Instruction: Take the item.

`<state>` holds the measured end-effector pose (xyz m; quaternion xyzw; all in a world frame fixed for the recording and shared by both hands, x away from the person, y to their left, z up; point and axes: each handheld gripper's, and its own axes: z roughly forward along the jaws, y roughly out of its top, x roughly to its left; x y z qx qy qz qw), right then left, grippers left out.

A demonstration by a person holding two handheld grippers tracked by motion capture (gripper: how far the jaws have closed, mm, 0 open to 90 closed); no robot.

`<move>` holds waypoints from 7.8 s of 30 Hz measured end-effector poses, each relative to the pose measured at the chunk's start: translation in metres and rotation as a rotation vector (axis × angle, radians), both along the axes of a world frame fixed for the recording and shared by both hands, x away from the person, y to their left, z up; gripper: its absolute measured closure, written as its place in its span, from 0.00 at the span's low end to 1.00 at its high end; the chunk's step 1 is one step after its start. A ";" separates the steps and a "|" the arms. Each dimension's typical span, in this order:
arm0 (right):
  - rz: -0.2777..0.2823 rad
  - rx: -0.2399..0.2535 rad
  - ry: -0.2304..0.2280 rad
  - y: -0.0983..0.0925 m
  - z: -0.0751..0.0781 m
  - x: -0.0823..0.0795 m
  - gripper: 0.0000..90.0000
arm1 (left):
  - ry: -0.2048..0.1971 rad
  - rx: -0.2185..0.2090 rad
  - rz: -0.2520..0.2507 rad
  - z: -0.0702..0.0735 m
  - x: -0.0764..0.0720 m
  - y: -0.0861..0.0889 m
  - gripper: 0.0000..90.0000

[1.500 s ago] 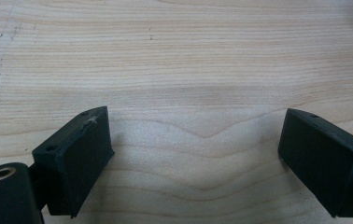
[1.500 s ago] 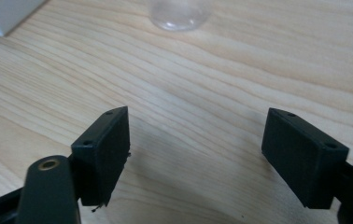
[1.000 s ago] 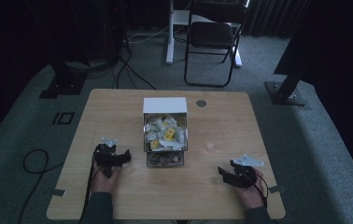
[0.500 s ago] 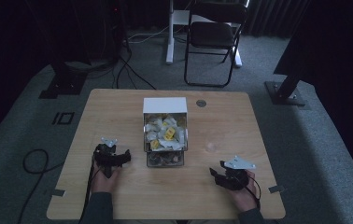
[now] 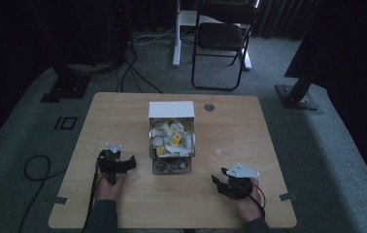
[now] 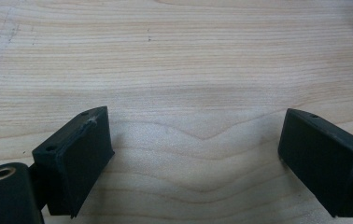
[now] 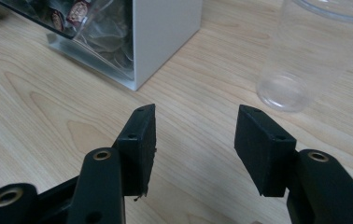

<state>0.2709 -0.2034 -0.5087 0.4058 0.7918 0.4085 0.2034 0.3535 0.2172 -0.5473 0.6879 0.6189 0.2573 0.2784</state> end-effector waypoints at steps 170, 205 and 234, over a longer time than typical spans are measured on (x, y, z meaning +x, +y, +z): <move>0.244 0.043 -0.167 0.092 0.051 -0.022 1.00 | 0.002 0.002 -0.001 0.000 0.000 0.000 0.11; 0.158 0.040 -0.185 0.056 0.054 -0.027 1.00 | 0.002 0.002 -0.002 0.000 0.000 0.000 0.11; 0.088 0.035 -0.209 0.032 0.060 -0.019 1.00 | 0.002 0.002 -0.002 0.000 0.000 0.000 0.11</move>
